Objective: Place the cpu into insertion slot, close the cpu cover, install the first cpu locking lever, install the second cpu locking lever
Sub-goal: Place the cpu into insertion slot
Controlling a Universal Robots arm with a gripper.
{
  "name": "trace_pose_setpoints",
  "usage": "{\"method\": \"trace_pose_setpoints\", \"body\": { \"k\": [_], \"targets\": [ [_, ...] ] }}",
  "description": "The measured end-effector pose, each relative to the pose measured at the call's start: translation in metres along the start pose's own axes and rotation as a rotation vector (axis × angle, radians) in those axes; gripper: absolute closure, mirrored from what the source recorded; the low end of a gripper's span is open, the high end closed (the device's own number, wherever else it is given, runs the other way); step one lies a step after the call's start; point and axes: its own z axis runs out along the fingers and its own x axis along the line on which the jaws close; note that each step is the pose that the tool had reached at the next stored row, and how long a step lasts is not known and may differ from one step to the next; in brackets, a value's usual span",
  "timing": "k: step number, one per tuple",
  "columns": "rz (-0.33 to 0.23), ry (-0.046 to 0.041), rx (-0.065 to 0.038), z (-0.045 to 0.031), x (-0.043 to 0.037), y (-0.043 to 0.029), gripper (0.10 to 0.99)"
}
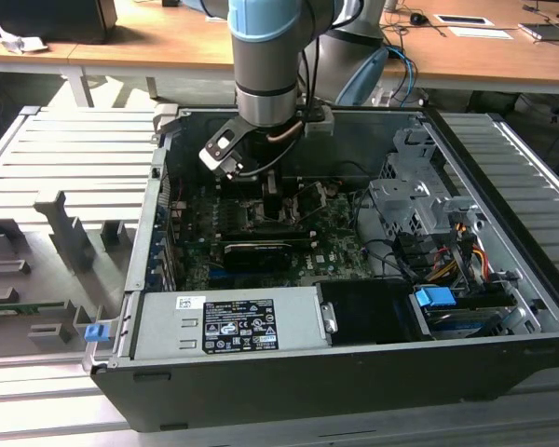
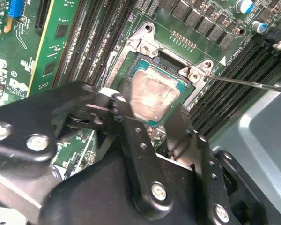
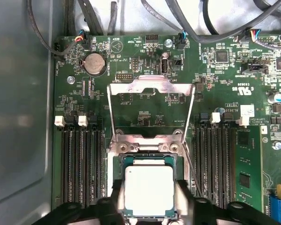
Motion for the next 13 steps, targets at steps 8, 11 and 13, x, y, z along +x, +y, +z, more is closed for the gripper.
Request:
{"method": "trace_pose_setpoints", "body": {
  "k": [8,11,13],
  "targets": [
    [0.000,-0.0004,0.014,-0.0026,0.0001,0.0035,0.933],
    [0.000,-0.0004,0.015,-0.0040,0.0001,0.0037,0.980],
    [0.000,-0.0004,0.015,-0.0049,0.0001,0.0038,0.980]
  ]
}}
